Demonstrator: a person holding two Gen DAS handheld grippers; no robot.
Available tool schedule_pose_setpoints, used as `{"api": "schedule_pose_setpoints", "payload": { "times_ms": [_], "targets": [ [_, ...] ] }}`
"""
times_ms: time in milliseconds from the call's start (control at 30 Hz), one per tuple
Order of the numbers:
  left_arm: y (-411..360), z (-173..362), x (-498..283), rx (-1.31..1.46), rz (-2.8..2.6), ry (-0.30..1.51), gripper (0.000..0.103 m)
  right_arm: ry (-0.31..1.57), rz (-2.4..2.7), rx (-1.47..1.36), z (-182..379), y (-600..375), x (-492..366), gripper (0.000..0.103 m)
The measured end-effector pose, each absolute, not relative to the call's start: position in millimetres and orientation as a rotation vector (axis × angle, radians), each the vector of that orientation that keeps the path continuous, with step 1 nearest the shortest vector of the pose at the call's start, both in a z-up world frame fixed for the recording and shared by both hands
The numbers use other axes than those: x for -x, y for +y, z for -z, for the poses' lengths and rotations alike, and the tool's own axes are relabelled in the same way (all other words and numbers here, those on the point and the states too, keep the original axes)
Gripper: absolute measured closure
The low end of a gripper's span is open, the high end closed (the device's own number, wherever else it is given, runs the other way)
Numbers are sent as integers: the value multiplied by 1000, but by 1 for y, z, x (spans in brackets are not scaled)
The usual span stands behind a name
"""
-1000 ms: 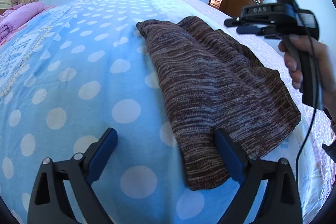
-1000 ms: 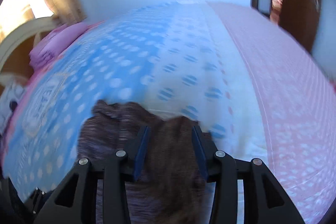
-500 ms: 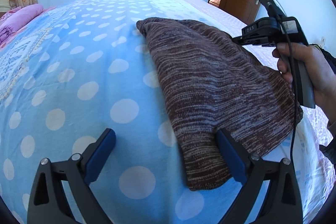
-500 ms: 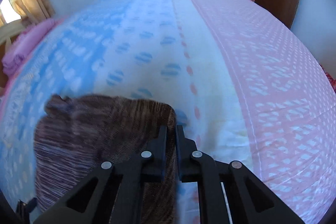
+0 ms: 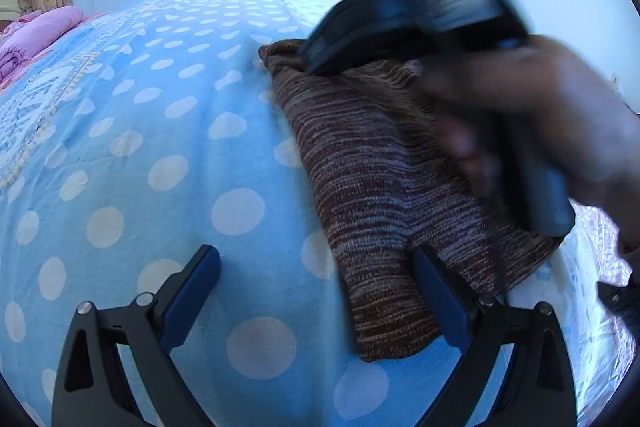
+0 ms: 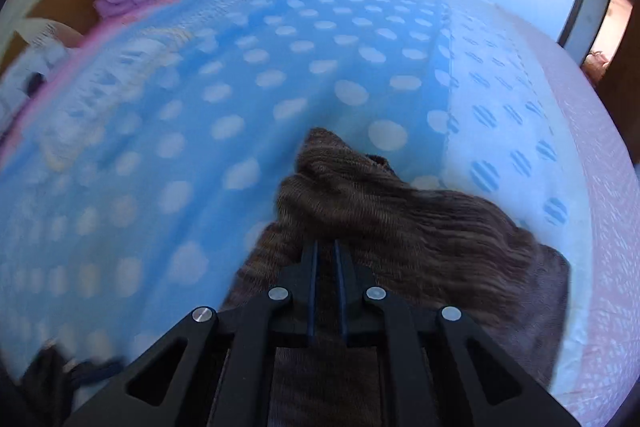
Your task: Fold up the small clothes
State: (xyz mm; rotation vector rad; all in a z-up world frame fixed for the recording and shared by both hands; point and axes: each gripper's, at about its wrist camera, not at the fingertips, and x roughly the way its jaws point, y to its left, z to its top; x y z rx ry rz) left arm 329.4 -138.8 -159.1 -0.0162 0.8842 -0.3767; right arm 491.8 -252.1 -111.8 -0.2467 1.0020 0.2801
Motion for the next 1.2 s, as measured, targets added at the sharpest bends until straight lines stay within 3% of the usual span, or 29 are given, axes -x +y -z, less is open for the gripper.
{"api": "schedule_pose_setpoints", "payload": {
  "times_ms": [100, 333, 467, 600, 667, 733, 767, 933, 1200],
  "targets": [
    [-139, 159, -329, 20, 380, 884, 3, 995, -276, 221, 109, -251, -499, 95],
    [-140, 160, -328, 26, 383, 885, 2, 924, -373, -48, 72, -314, -476, 80],
    [-141, 160, -328, 16, 384, 888, 1, 1032, -219, -55, 100, -363, -476, 81],
    [-141, 161, -330, 14, 381, 889, 0, 938, -224, -208, 87, -393, -459, 80],
    [-141, 161, -330, 10, 379, 890, 0, 897, -240, -209, 77, -391, -441, 75],
    [-141, 161, -330, 10, 380, 890, 0, 886, -306, -218, 71, -385, -418, 58],
    [-141, 161, -330, 10, 379, 890, 0, 892, -331, -206, 72, -381, -405, 57],
    [-141, 161, -331, -2, 373, 891, 0, 951, -223, -118, 106, -401, -379, 58],
    [-135, 141, -323, 28, 374, 835, 0, 857, -228, -442, 95, -470, -371, 56]
  ]
}}
